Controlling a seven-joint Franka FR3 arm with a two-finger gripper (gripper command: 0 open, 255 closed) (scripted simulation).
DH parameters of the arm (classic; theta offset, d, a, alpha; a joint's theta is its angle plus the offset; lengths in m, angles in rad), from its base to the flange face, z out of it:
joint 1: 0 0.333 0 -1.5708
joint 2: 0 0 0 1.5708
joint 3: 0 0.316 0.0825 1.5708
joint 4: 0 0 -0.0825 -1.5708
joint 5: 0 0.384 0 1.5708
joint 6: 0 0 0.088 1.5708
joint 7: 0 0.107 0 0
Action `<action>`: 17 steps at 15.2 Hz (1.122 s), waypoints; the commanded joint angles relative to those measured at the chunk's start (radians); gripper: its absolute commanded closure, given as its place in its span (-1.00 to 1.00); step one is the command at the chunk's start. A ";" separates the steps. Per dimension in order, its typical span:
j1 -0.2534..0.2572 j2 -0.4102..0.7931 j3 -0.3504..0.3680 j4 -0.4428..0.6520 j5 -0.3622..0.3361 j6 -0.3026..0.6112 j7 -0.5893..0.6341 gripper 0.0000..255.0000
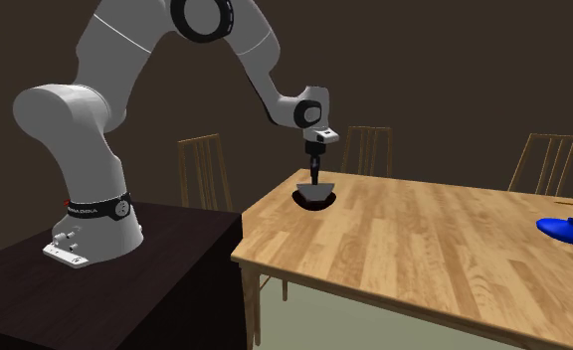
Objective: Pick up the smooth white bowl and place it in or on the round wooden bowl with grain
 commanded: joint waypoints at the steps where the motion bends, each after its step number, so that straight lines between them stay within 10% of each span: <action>1: 0.005 0.014 -0.007 -0.001 -0.007 0.015 0.004 1.00; 8: 0.005 0.014 -0.007 -0.001 -0.007 0.015 0.004 1.00; 9: 0.005 0.014 -0.007 -0.001 -0.007 0.015 0.004 -1.00; 17: -0.027 -0.064 0.028 -0.017 0.030 -0.045 -0.019 -1.00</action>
